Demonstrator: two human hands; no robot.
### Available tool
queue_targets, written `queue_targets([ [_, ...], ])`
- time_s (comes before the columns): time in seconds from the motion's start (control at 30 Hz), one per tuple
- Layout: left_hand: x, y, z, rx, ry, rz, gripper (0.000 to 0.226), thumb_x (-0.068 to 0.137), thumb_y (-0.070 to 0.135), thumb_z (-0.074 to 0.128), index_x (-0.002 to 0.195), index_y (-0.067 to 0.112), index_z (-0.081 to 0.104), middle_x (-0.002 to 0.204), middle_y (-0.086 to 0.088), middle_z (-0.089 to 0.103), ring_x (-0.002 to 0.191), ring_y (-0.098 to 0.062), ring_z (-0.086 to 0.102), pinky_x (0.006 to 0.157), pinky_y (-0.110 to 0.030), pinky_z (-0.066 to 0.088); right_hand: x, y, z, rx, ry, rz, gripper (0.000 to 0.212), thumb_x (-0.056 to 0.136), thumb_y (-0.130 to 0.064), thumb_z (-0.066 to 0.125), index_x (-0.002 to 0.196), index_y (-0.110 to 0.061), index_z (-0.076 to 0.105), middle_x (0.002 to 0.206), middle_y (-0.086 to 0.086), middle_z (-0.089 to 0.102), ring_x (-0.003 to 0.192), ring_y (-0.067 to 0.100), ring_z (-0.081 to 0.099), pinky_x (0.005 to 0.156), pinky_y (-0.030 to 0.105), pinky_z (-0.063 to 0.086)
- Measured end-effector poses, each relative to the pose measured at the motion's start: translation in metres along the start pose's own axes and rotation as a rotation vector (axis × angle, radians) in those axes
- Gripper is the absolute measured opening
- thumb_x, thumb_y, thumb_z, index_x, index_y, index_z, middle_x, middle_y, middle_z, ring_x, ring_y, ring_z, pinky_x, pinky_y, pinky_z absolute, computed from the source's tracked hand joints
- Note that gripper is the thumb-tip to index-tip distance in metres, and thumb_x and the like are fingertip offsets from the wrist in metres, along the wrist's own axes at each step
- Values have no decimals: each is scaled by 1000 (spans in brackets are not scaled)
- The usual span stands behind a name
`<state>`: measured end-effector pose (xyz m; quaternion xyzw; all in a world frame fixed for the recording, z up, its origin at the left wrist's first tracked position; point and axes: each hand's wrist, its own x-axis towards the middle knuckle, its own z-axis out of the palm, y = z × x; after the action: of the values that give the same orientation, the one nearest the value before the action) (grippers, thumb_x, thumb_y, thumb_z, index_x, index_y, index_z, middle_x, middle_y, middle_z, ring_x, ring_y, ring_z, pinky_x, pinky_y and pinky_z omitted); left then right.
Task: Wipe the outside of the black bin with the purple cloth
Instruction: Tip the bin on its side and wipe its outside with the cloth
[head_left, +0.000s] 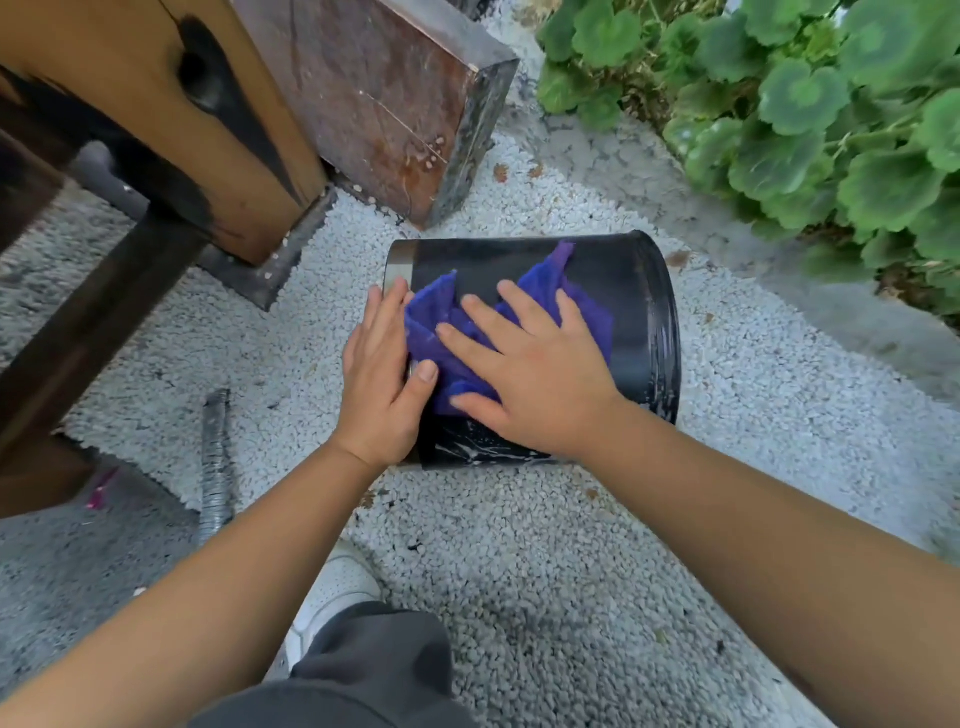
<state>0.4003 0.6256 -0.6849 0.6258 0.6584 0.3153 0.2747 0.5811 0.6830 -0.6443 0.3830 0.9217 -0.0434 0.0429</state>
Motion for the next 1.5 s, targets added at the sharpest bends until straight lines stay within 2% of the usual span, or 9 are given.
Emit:
queue_targets([
  [0.27, 7, -2, 1, -56, -5, -58, 72, 94, 49, 31, 152, 8, 22, 159, 3, 11, 151, -20, 2, 120, -52, 9, -49, 72, -4, -113, -69, 144, 71, 83, -71, 39, 144, -33, 40, 149, 8, 44, 140, 42, 30, 103, 67, 26],
  [0.53, -18, -28, 4, -244, -29, -118, 70, 97, 46, 40, 154, 31, 3, 162, 11, -5, 147, 0, -4, 117, -14, 2, -44, 66, -2, 29, 44, 292, 69, 81, -69, 47, 140, -34, 47, 142, 3, 51, 135, 37, 36, 76, 56, 54],
  [0.67, -47, -23, 17, -676, -119, -397, 64, 96, 49, 42, 153, 40, 13, 159, 10, 26, 146, -9, 24, 121, -45, 20, -36, 66, -1, 70, 75, 377, 68, 83, -71, 39, 139, -34, 47, 143, -1, 51, 134, 31, 38, 76, 50, 54],
  [0.83, -30, 9, -3, -814, -72, -531, 41, 101, 37, 38, 142, 37, 41, 139, 7, 56, 130, -14, 51, 113, -47, 34, -25, 71, -17, 212, 20, 426, 73, 77, -76, 35, 137, -39, 49, 143, -10, 50, 127, 26, 38, 88, 44, 51],
  [1.0, -8, 31, -42, -965, -179, -839, 27, 102, 28, 41, 118, 18, 60, 112, -7, 71, 98, -19, 70, 89, -43, 55, 6, 91, -44, 431, -87, 501, 37, 82, -53, 55, 71, -19, 63, 69, -1, 61, 82, 33, 57, 61, 35, 40],
  [1.13, 8, 45, -66, -1076, -208, -1090, 32, 102, 21, 38, 120, 3, 58, 112, -22, 69, 99, -33, 70, 70, -50, 60, 25, 94, -45, 465, -315, 571, 36, 88, -38, 59, 62, -13, 60, 68, 12, 57, 80, 34, 56, 57, 33, 38],
  [1.23, 17, 56, -61, -976, -13, -904, 30, 102, 27, 42, 127, 14, 53, 126, -8, 65, 101, -15, 64, 76, -35, 52, 29, 99, -36, 461, -384, 628, 36, 91, -35, 55, 90, -2, 69, 98, 24, 65, 97, 38, 58, 81, 38, 49],
  [1.33, 10, 62, -65, -725, 191, -406, 42, 96, 30, 48, 137, 26, 43, 150, 3, 40, 137, -12, 39, 101, -30, 39, 40, 105, -36, 455, -397, 664, 38, 91, -36, 53, 98, -2, 70, 105, 24, 65, 101, 39, 58, 86, 38, 49],
  [1.5, -32, 41, -50, 170, -142, 123, 79, 97, 61, 20, 150, 3, 28, 161, -14, 16, 150, -28, 6, 120, -52, 15, 53, 111, -33, 469, -416, 685, 38, 88, -38, 57, 98, -4, 71, 104, 23, 65, 98, 38, 58, 82, 36, 48],
])
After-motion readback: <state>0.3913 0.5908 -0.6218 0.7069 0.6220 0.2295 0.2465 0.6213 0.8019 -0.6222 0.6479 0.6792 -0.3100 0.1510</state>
